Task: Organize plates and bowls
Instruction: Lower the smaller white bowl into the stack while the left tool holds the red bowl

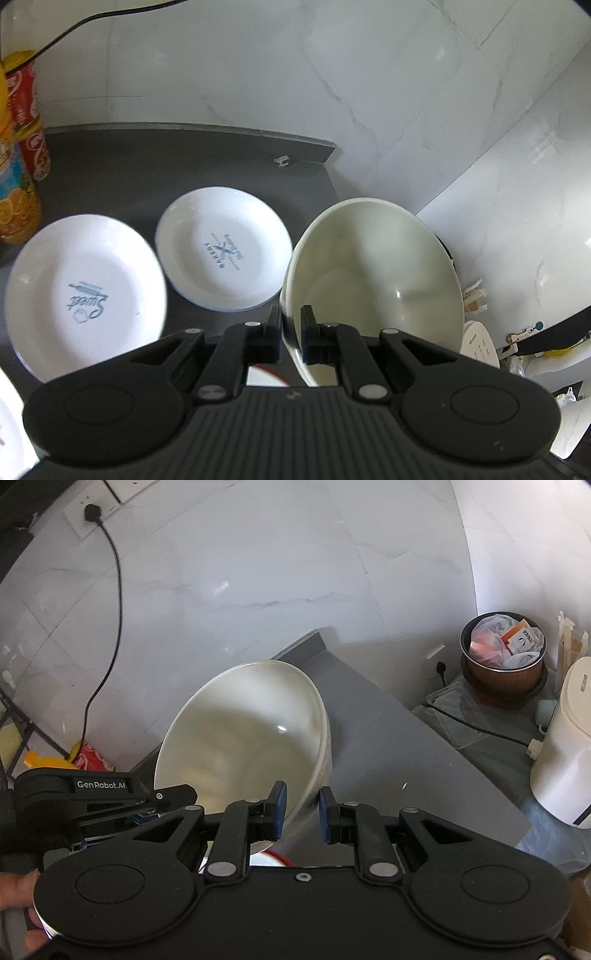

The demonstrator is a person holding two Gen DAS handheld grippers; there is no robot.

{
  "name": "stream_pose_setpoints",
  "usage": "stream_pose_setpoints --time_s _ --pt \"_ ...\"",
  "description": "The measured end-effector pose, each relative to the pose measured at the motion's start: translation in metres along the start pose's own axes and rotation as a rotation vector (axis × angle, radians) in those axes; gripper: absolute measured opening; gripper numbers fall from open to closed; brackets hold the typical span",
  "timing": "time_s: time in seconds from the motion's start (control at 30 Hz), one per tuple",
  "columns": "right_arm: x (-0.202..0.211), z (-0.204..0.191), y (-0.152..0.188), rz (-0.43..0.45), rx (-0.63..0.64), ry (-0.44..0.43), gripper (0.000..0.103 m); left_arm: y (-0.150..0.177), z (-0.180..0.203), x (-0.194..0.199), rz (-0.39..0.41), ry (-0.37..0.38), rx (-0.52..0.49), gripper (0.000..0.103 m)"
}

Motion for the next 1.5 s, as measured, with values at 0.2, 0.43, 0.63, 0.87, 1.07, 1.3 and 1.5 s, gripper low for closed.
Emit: stream_pose_setpoints --time_s 0.2,0.43,0.63,0.87,1.07,1.3,1.5 --pt "0.008 -0.015 0.014 -0.012 0.019 0.012 0.018 0.008 -0.015 0.011 -0.017 0.002 -0.010 0.008" --pt "0.013 -0.025 0.034 -0.042 0.032 0.027 0.018 0.026 -0.034 0.030 -0.047 0.010 -0.026 0.008" --pt "0.014 -0.032 0.053 -0.069 0.044 0.042 0.019 0.038 -0.046 0.037 -0.074 0.010 -0.038 0.008" --pt "0.017 -0.036 0.072 -0.107 0.056 0.049 0.019 0.052 -0.059 0.040 -0.111 -0.001 -0.055 0.008" --pt "0.016 -0.036 0.080 -0.134 0.064 0.063 0.019 0.062 -0.066 0.037 -0.138 -0.013 -0.063 0.009" --pt "0.012 -0.035 0.091 -0.181 0.061 0.060 0.019 0.071 -0.075 0.035 -0.157 -0.028 -0.057 0.008" --pt "0.008 -0.037 0.097 -0.204 0.072 0.060 0.019 0.077 -0.082 0.033 -0.177 -0.039 -0.046 0.009"
Point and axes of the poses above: each gripper's, at about its wrist camera, not at the fingertips, and x roughly against the way its jaws point, z to its right, y to its underside, the point moved 7 cm from there along -x, roughly the way its jaws point, and after that the axes turned 2 degrees about -x, right-handed, at the moved point
